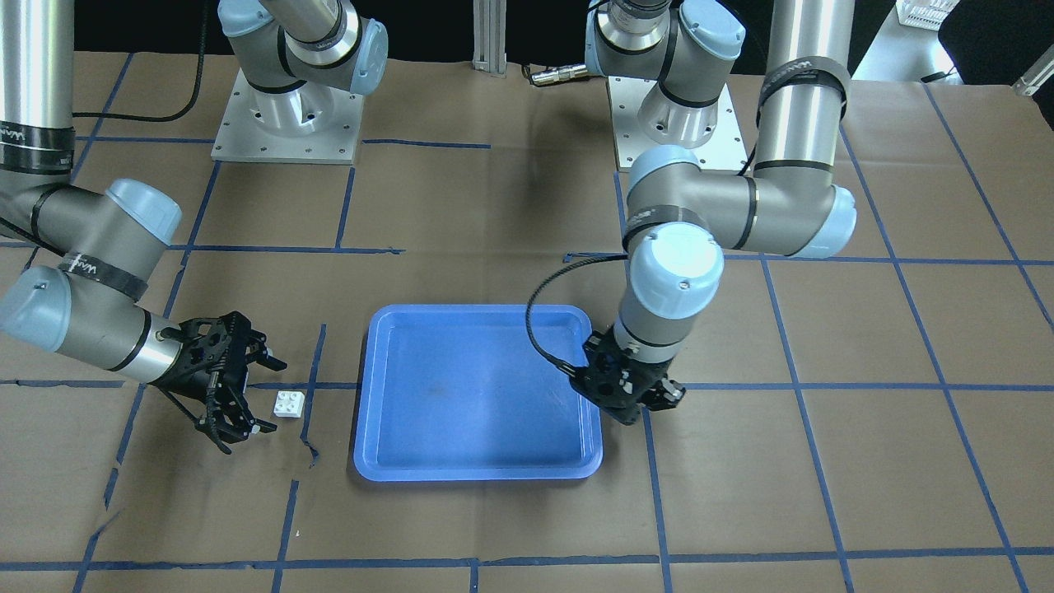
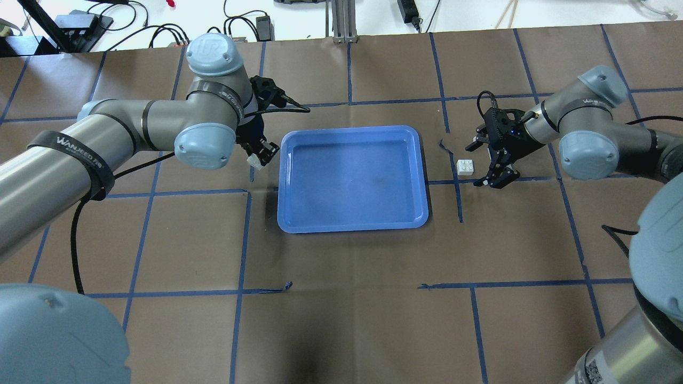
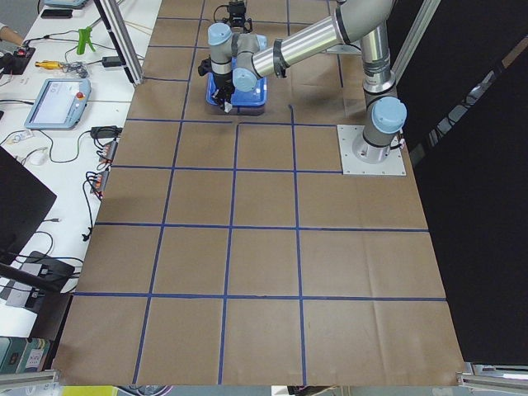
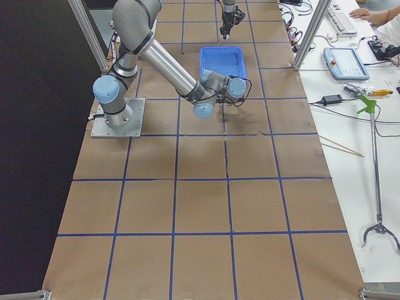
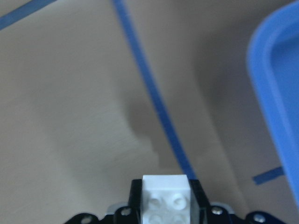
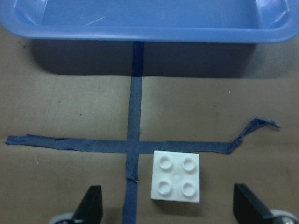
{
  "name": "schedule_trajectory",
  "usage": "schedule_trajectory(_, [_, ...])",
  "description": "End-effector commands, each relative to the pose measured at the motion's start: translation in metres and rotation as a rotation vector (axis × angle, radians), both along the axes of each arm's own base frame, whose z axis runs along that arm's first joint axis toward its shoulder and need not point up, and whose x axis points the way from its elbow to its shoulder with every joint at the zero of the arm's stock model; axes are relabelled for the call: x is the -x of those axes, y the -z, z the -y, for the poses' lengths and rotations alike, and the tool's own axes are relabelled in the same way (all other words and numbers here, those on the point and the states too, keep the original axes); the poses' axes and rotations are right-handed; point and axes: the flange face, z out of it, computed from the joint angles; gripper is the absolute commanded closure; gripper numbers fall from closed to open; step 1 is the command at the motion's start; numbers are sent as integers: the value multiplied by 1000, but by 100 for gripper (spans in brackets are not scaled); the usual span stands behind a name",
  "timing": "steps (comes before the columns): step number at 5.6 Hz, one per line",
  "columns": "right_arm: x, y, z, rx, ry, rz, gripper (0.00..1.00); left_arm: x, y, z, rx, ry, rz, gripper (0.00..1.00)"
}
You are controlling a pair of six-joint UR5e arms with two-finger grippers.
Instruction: Assemble white blocks and place on blue tray
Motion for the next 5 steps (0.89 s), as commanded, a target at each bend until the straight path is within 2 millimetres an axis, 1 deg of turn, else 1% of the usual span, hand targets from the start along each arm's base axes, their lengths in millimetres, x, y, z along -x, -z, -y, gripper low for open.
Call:
schedule_trajectory(1, [3,1,0,-5,10,10,15,79,7,-34,-18,411,1,100])
schedule_trajectory(2, [2,1,0,-5,11,17,19,97,10,-42,-20,607,1,100])
schedule_trajectory(3, [1,2,0,-5,9,19,24,117,16,-51,-20,700,3,100])
schedule_trajectory(4, [1,2,1,0,7,17,33,128,35,-54,-36,741,7,100])
schedule_trajectory(5, [2,1,1,3,6,15,45,137,60,-48,-3,748,10,100])
